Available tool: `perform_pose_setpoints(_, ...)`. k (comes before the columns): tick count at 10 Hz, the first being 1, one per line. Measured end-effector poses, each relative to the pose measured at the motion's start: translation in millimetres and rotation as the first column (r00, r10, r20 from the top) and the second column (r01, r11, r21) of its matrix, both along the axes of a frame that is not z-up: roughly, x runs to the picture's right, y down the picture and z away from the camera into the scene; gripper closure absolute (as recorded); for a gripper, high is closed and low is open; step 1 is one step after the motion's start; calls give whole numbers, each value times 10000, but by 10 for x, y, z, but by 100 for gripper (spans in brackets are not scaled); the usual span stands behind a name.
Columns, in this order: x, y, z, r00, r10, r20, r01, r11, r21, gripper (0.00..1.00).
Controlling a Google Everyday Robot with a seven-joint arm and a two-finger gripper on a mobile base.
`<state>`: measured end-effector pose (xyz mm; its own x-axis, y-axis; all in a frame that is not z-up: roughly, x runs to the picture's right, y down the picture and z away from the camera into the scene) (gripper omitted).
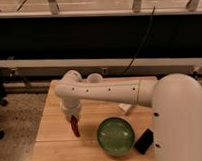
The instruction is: Place the pepper on the white sponge
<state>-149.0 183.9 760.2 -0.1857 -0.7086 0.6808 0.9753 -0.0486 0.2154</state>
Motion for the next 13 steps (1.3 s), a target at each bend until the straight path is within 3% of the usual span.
perform_pose_setpoints(2, -34, -62, 117, 9999, 23, 101, -23, 10000, 42, 100)
perform_pose_setpoints(4, -153, -220, 358, 9991, 17, 424, -23, 9999, 129, 100)
perform_pose_setpoints(10, -412, -565, 712, 9931, -275, 1141, 232, 9990, 391, 100)
perform_pose_setpoints(13, -406, -815, 983, 9913, -45, 1318, -11, 9991, 424, 100)
